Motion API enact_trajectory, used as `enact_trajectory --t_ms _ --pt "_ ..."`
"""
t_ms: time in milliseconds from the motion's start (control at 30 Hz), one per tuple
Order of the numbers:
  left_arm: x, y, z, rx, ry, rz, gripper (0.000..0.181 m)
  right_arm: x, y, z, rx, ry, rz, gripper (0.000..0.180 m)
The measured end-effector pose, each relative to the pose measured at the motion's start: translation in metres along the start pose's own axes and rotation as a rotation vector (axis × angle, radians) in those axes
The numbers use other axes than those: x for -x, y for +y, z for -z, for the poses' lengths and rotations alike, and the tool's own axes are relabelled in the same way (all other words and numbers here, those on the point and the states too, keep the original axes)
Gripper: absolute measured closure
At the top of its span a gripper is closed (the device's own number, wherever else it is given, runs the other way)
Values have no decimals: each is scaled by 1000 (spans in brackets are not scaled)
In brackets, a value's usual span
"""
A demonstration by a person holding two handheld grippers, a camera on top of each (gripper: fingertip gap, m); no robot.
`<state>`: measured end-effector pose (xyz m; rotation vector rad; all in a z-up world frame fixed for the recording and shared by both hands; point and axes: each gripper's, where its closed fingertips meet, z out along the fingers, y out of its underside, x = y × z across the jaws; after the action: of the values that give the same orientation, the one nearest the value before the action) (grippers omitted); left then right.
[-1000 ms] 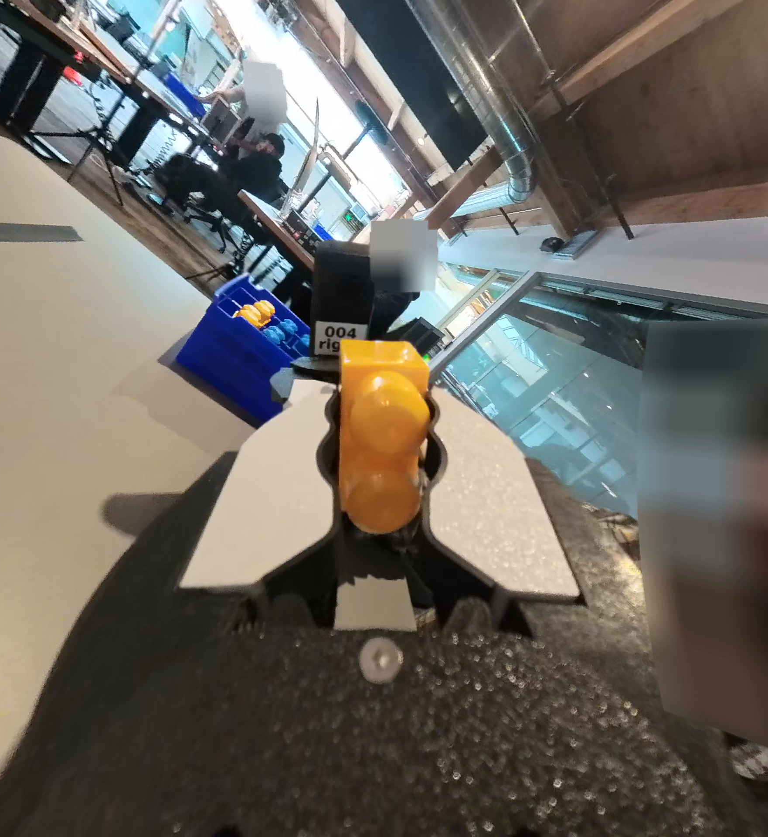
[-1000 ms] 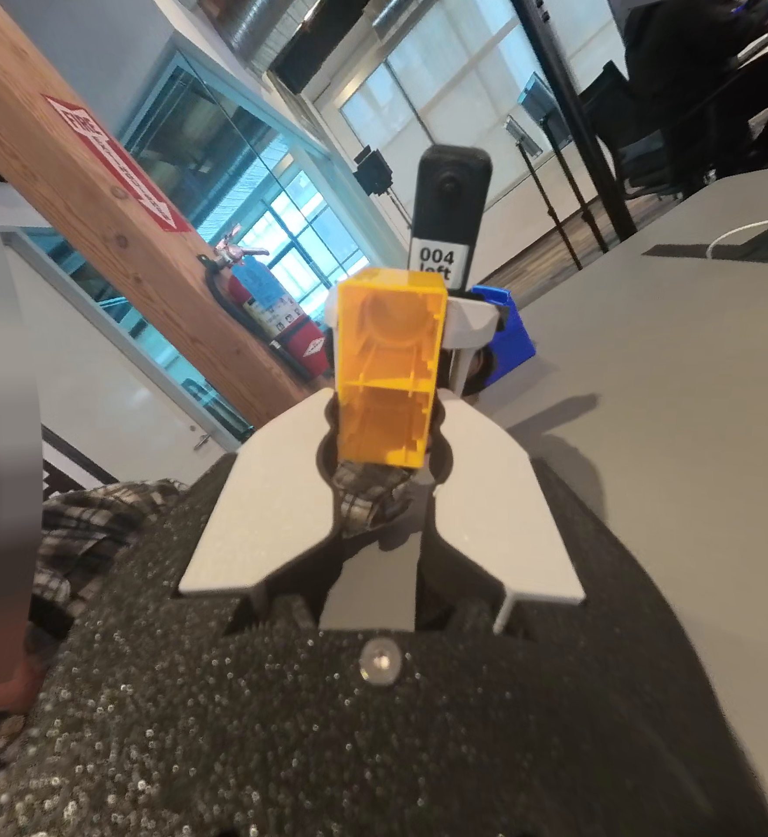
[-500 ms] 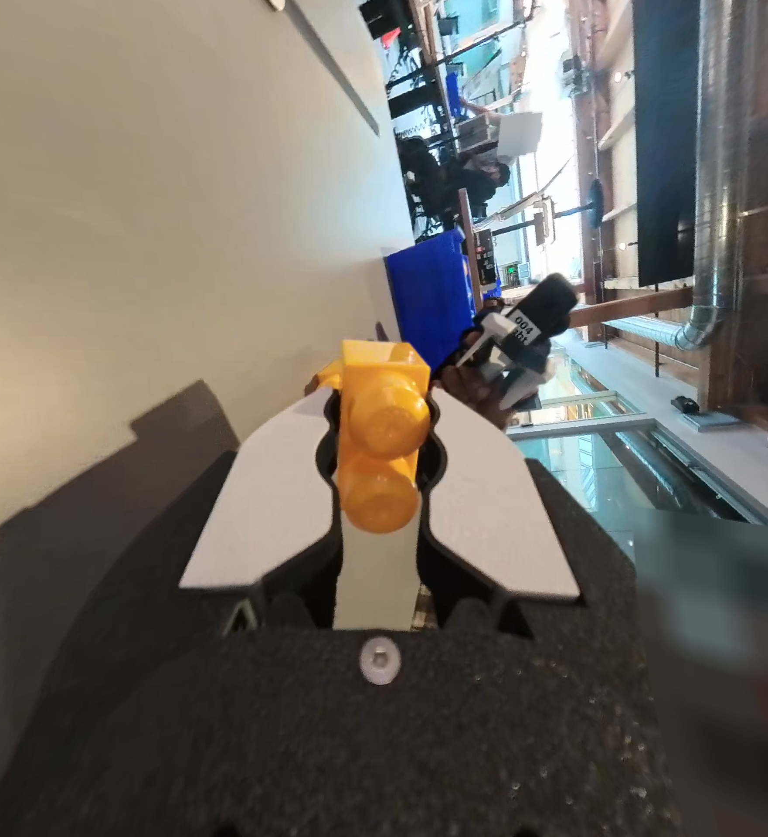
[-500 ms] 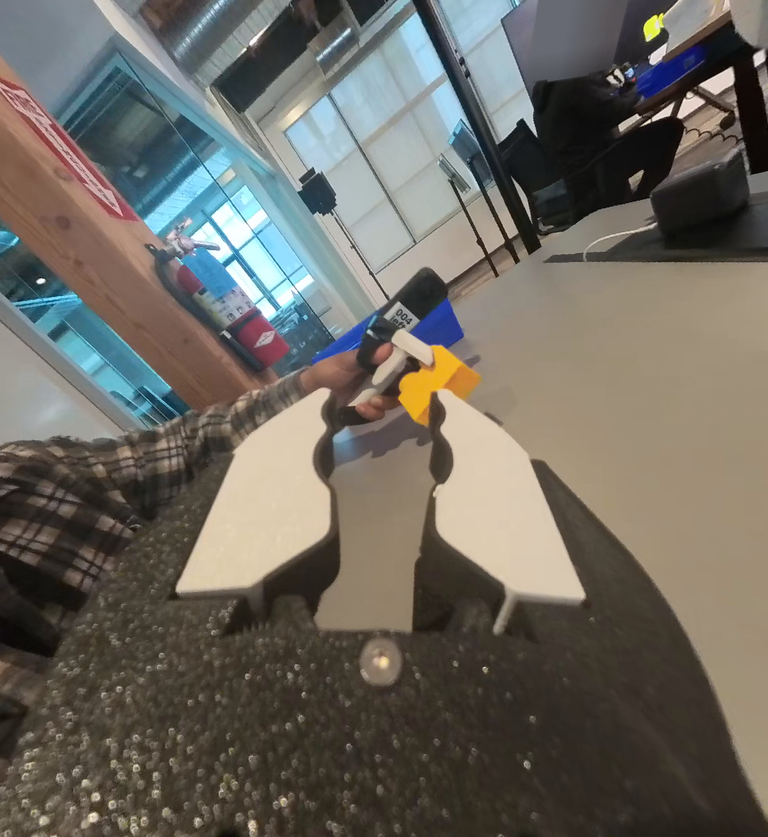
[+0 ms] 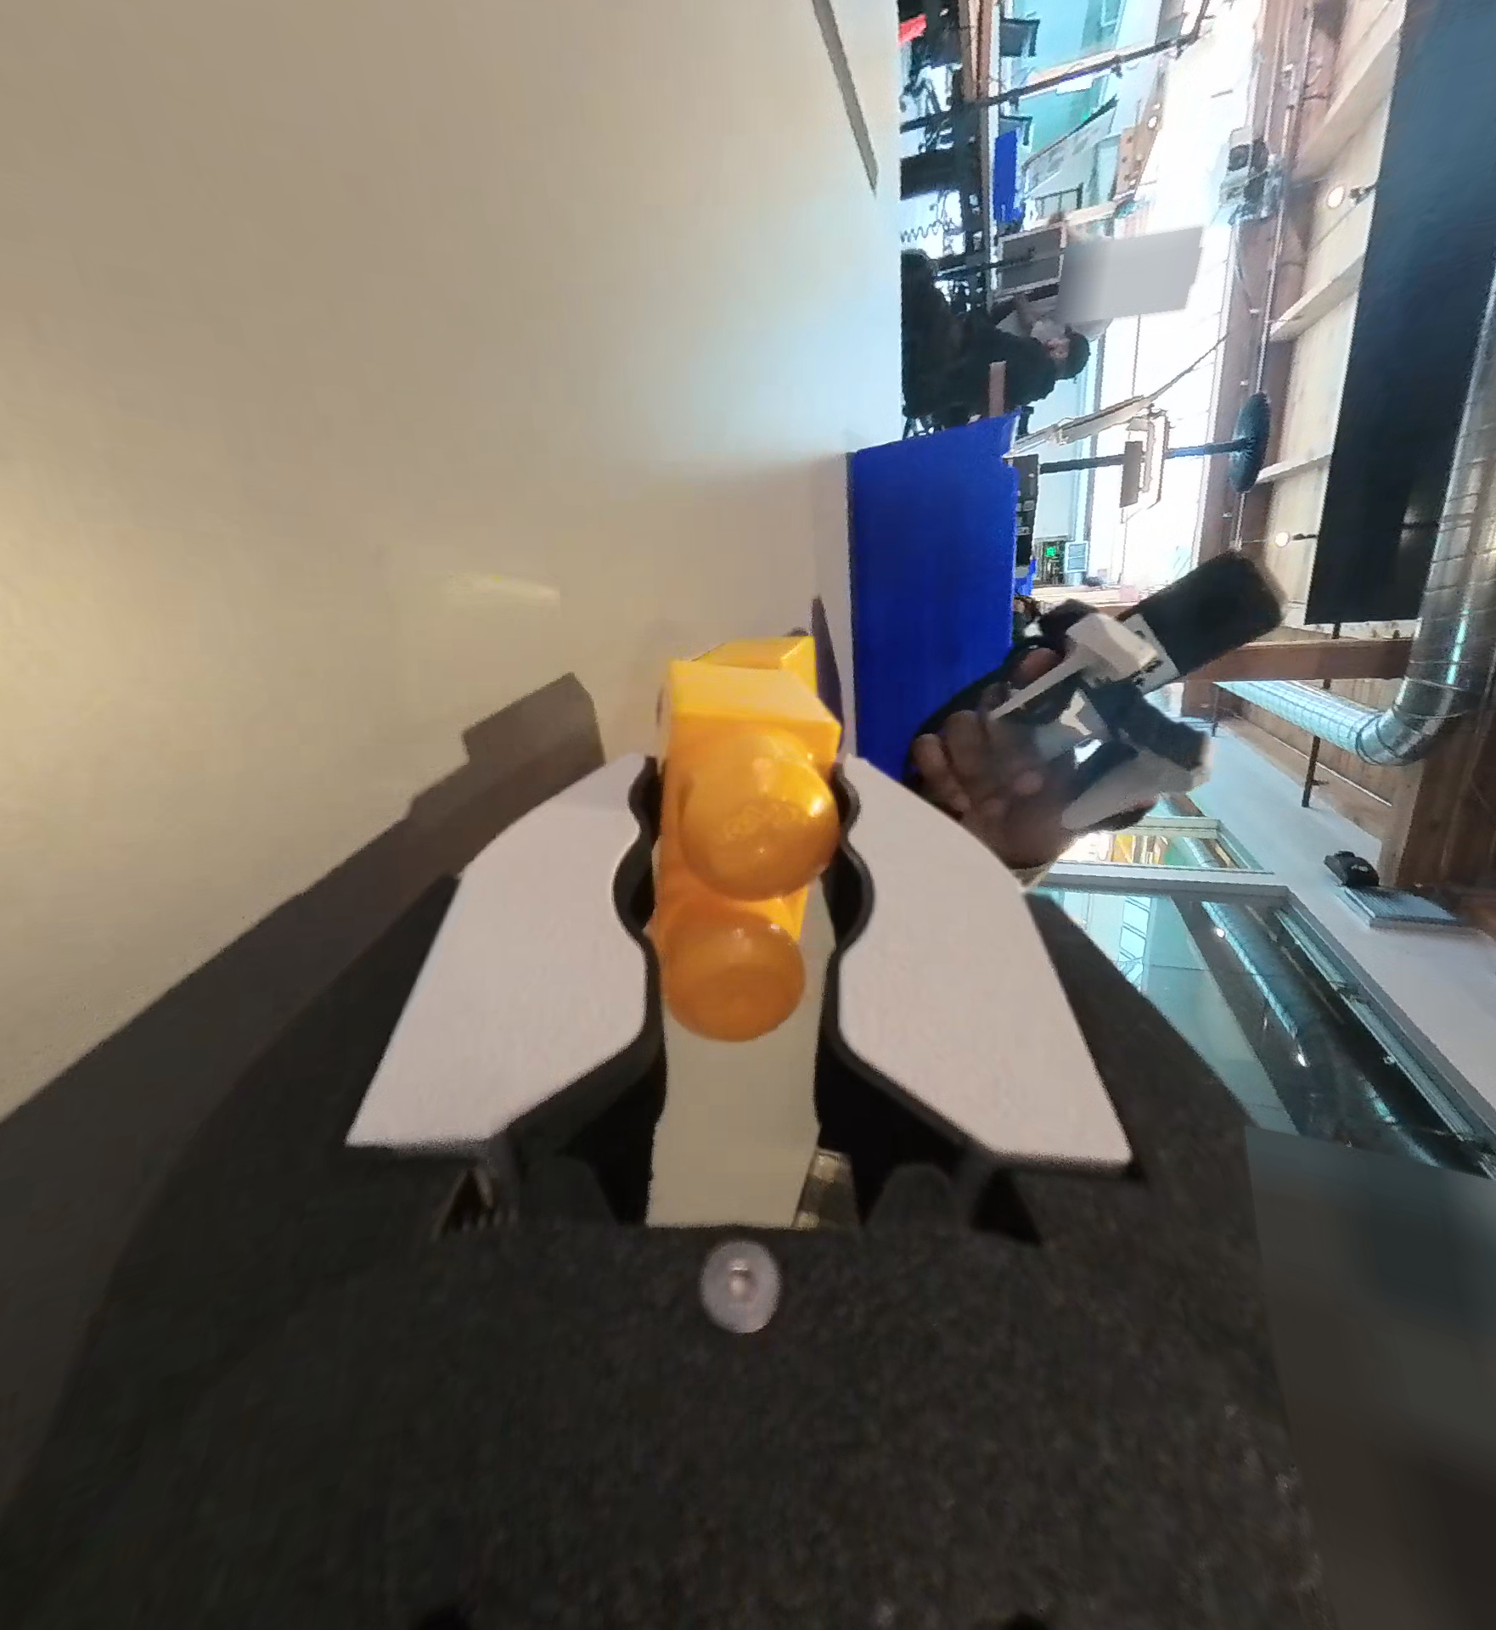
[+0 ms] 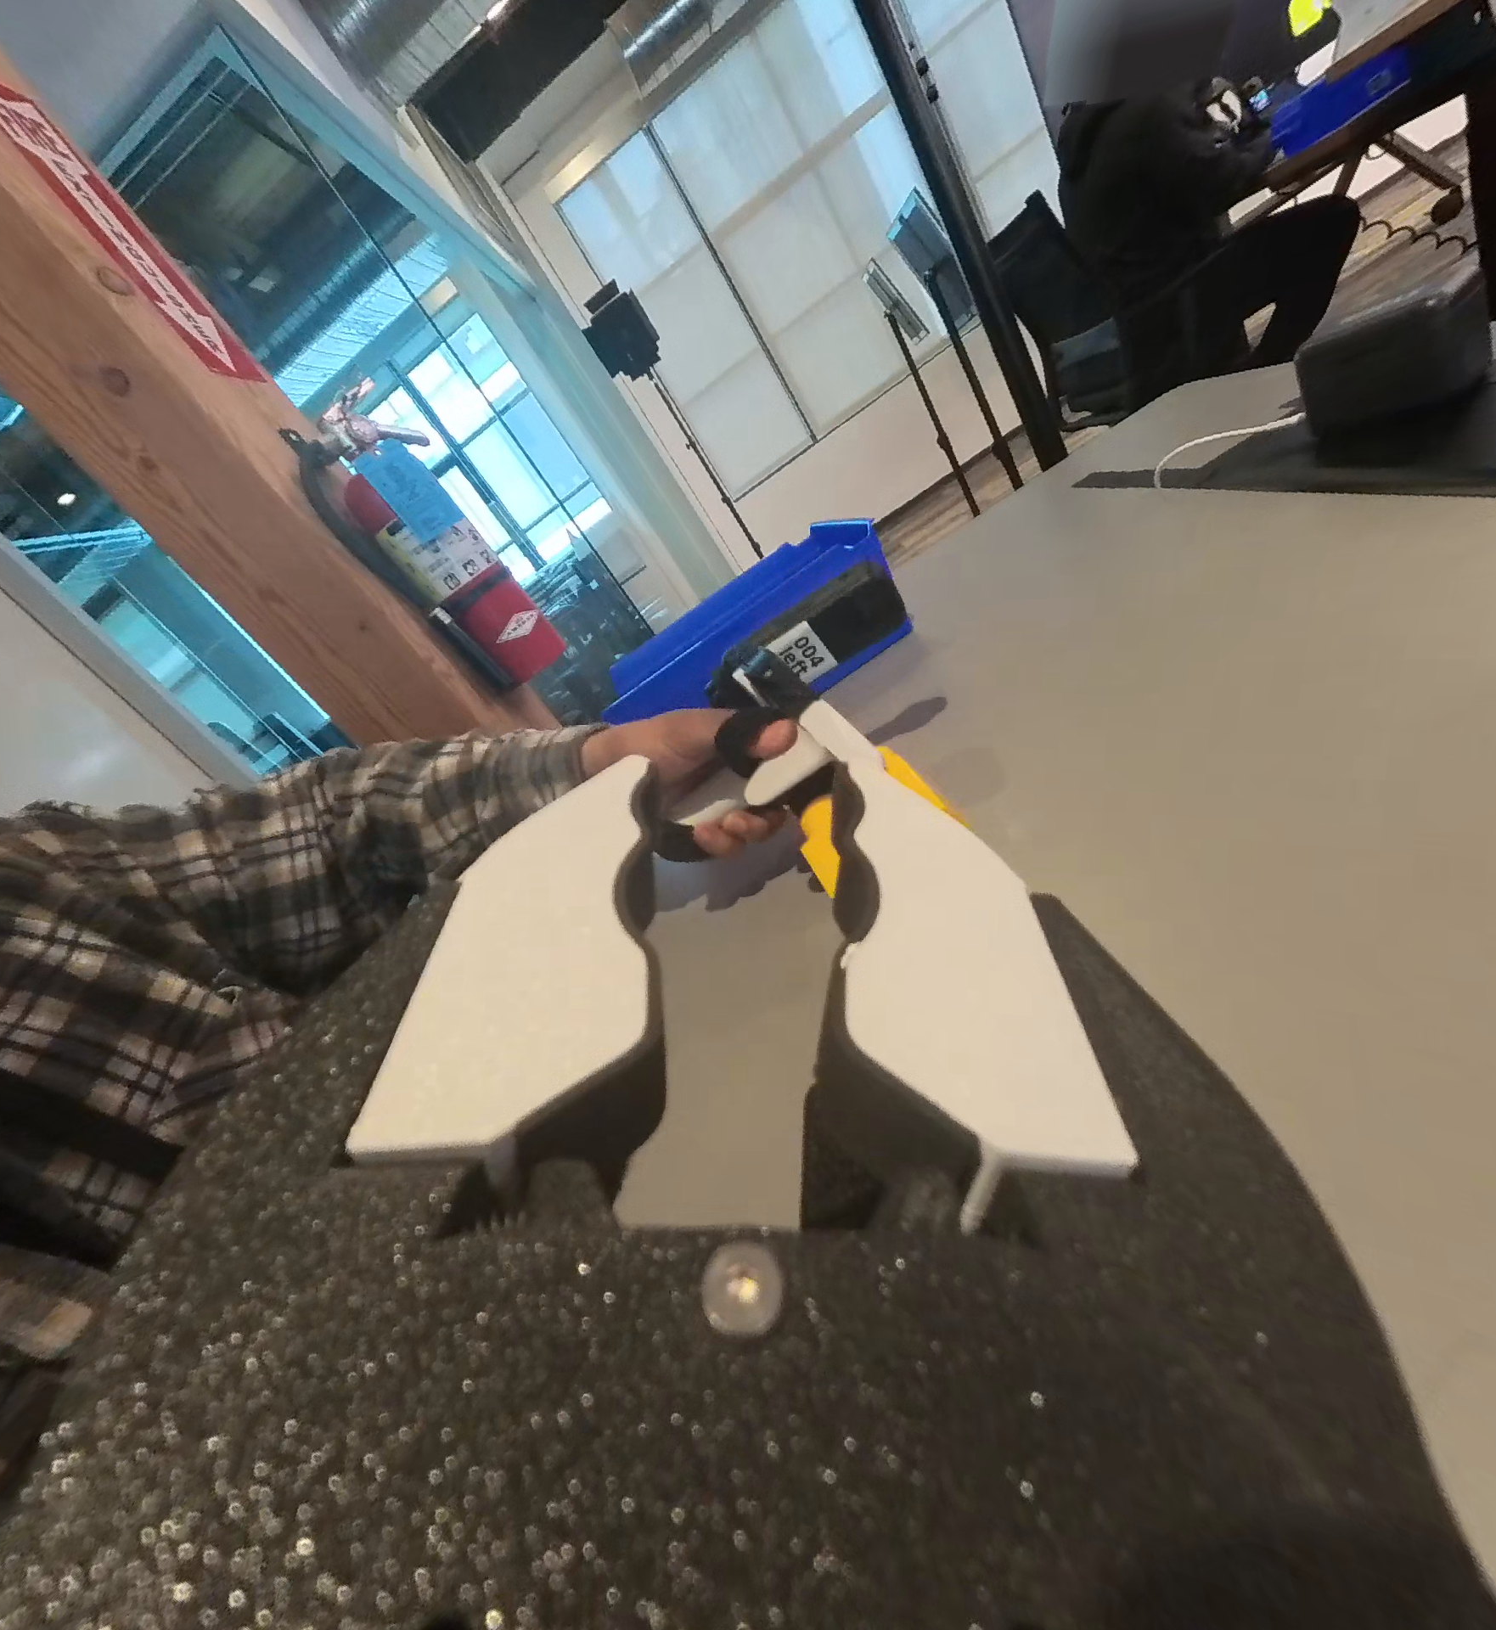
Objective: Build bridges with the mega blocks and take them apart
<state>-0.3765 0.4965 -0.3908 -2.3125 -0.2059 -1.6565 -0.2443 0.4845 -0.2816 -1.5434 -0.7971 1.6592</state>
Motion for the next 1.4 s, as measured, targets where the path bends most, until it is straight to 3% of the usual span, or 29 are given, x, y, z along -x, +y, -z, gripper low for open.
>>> enact_trajectory --t_ms 233,1033,1233,1400 --pt "7 3 3 -2 -29 -2 138 4 1 -1 17 -11 15 144" --pt "24 -17 50 -24 -209 -348 118 12 10 -8 74 -57 39 144" --pt "34 -14 60 13 -321 -506 110 17 10 -9 82 -70 54 145" --pt "26 -28 81 3 -485 -785 92 21 10 -9 86 -83 69 145"
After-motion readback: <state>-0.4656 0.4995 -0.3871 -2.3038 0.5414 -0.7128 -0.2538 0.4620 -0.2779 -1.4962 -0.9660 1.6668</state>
